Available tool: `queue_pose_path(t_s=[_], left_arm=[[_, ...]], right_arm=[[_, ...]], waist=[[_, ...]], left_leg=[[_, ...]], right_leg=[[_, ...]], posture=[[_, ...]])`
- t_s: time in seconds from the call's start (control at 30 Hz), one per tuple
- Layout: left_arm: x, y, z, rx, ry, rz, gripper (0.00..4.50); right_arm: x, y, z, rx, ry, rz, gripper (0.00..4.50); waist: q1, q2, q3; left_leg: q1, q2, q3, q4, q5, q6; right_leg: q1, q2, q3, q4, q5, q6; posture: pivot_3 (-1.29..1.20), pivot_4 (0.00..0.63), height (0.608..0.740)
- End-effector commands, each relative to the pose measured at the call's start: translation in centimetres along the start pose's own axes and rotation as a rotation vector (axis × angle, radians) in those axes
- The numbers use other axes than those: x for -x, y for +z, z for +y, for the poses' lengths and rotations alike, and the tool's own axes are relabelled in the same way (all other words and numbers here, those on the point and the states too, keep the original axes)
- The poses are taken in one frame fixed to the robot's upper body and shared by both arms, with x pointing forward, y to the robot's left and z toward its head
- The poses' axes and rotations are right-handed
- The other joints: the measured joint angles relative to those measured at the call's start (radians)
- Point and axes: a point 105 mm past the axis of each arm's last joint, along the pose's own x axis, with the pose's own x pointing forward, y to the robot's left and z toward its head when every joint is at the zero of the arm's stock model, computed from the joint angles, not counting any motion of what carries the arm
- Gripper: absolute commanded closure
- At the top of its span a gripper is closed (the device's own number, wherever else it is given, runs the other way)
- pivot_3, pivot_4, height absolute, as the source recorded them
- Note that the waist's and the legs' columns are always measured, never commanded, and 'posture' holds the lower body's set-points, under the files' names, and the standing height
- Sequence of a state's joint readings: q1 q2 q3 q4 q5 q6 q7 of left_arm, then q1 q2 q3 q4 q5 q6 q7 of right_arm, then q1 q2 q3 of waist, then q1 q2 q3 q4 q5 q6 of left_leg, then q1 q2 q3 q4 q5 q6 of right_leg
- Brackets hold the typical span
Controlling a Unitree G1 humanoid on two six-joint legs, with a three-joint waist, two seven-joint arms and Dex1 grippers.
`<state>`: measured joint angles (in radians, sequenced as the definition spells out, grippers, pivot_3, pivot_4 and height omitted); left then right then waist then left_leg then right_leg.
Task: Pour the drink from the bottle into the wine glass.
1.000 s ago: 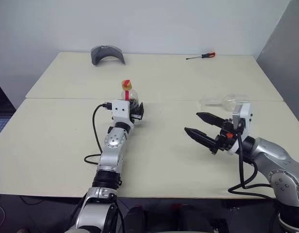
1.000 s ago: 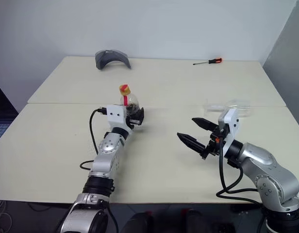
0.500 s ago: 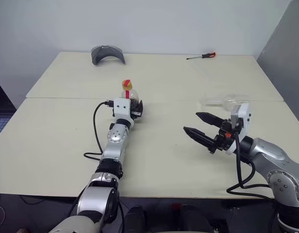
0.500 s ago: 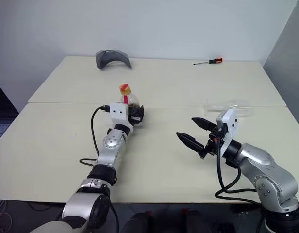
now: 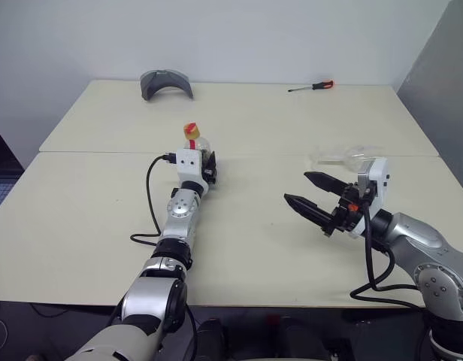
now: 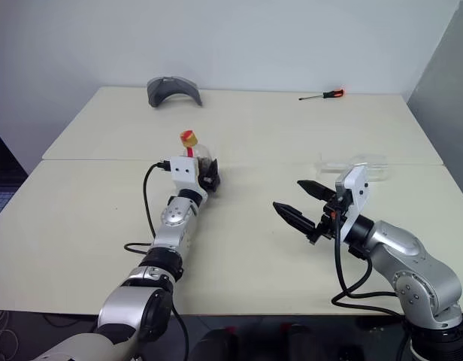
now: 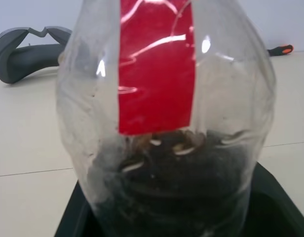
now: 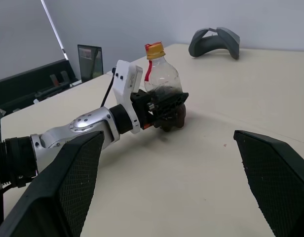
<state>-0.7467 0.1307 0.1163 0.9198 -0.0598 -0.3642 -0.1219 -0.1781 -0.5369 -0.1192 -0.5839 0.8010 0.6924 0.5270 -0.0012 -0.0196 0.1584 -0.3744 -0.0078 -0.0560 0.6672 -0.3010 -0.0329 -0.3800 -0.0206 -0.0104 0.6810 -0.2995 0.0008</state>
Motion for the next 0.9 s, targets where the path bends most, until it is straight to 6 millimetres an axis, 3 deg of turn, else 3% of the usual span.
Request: queue_pose_path(t_s=[0.03,0.23,0.4,0.57,0.67,0.9], left_arm=[[-0.4,1.7,0.1,-0.002,0.0,-0.065,2.69],[-0.5,2.4,-0.2,-0.029,-0.032,-0.083,2.78],[-0.4,4.7,-1.1,-0.063,-0.184,-0.116,2.8],[0.8,6.3,-3.7,-0.088,-0.436,-0.121,2.8],[2.2,7.0,-6.0,-0.115,-0.647,-0.094,2.8],[3.5,8.1,-8.2,-0.123,-0.837,-0.08,2.8]], right_arm=[[-0.1,1.2,0.6,0.03,0.021,-0.04,0.0],[-0.3,1.1,0.5,0.032,0.02,-0.037,0.0],[-1.2,1.7,-0.6,0.073,-0.016,-0.044,0.0],[-3.2,3.2,-0.8,0.098,-0.004,-0.065,0.0],[-5.5,5.0,-1.1,0.094,0.023,-0.104,0.0],[-8.2,6.5,-1.4,0.1,0.056,-0.105,0.0]], waist=[[0.0,0.0,0.0],[0.0,0.0,0.0],[-0.003,0.0,0.0],[-0.004,0.0,0.0],[-0.009,0.001,0.001],[-0.008,0.001,0.001]], left_leg=[[0.0,0.0,0.0,0.0,0.0,0.0],[0.0,0.0,0.0,0.0,0.0,0.0],[-0.001,0.0,0.0,0.0,0.001,-0.002],[-0.006,0.0,0.0,0.001,0.002,-0.004],[-0.007,0.0,0.0,0.003,0.002,-0.004],[-0.009,0.0,-0.001,0.005,0.002,-0.003]], right_leg=[[0.0,0.0,0.0,0.0,0.0,0.0],[0.0,0.0,0.0,0.0,0.0,0.0],[-0.002,0.0,0.0,0.001,0.0,0.0],[-0.007,0.0,0.0,0.002,0.0,0.0],[-0.008,0.0,0.001,0.002,0.0,0.0],[-0.008,0.0,0.0,0.003,0.0,-0.001]], posture=[[0.0,0.15,0.74],[0.0,0.15,0.74],[0.0,0.15,0.74],[0.0,0.15,0.74],[0.0,0.15,0.74],[0.0,0.15,0.74]])
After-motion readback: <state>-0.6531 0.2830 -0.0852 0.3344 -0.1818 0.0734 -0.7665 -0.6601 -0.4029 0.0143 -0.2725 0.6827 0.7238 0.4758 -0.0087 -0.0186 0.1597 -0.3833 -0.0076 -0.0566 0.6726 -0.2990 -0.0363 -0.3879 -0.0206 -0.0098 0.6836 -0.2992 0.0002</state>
